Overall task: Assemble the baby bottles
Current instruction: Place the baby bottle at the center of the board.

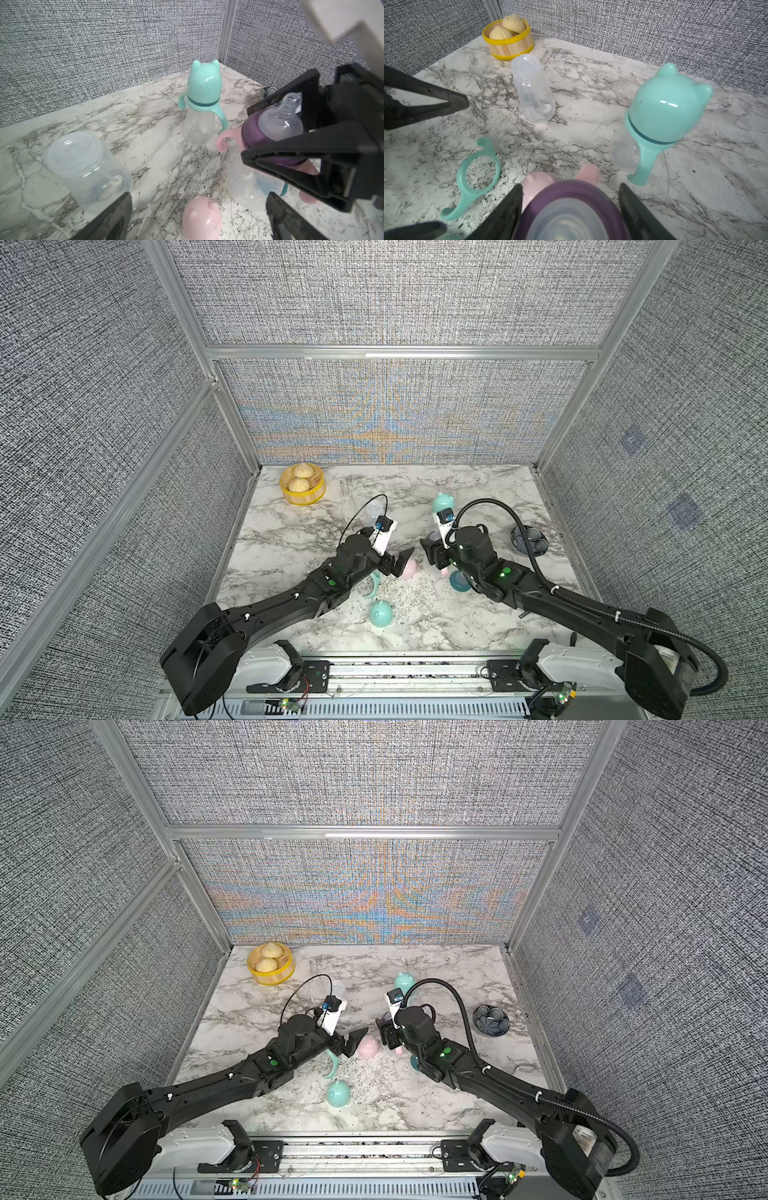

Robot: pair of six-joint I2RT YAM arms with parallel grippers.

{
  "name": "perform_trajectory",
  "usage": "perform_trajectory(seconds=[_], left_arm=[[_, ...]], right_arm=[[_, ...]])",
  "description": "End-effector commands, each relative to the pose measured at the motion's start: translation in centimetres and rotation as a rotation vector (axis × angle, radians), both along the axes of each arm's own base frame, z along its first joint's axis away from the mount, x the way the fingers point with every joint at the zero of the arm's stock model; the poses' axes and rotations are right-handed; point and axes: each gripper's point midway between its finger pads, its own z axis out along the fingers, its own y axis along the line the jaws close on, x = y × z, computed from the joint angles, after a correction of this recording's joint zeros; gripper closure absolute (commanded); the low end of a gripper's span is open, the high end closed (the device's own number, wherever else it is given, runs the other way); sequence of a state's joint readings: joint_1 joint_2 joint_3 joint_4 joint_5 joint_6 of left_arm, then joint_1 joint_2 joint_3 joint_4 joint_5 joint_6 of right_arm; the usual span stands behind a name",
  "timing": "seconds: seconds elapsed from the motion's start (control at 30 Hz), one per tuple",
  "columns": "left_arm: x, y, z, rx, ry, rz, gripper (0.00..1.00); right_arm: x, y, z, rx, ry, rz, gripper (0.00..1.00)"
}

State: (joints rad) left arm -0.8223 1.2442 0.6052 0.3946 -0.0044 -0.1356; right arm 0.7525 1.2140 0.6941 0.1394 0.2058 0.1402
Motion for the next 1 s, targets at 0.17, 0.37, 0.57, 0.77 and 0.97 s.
perform_trajectory(seconds=[0.17, 0.37, 0.57, 0.77, 0.97], left_arm=[[0.1, 0.3, -0.2, 0.005, 0.011, 0.012, 0.00], [0.2, 0.3, -0.4, 0.007, 0.014, 0.012, 0.00], [0.2, 0.2, -0.4, 0.003, 0.014, 0.009, 0.00], [0.3, 0.0, -0.5, 0.004, 0.015, 0.004, 0.00], [0.3, -0.2, -0.4, 0.005, 0.015, 0.001, 0.00]], right_arm=[[1.2, 0.4, -0.1, 0.058, -0.077, -0.012, 0.55], [1.4, -0.5, -1.4, 0.074, -0.070, -0.049, 0.54], [1.5, -1.4, -2.2, 0.084, -0.076, -0.087, 0.54], [1.8, -2.5, -2.8, 0.111, -0.075, -0.126, 0.51], [1.6, -2.9, -2.9, 0.114, -0.070, -0.133, 0.45]])
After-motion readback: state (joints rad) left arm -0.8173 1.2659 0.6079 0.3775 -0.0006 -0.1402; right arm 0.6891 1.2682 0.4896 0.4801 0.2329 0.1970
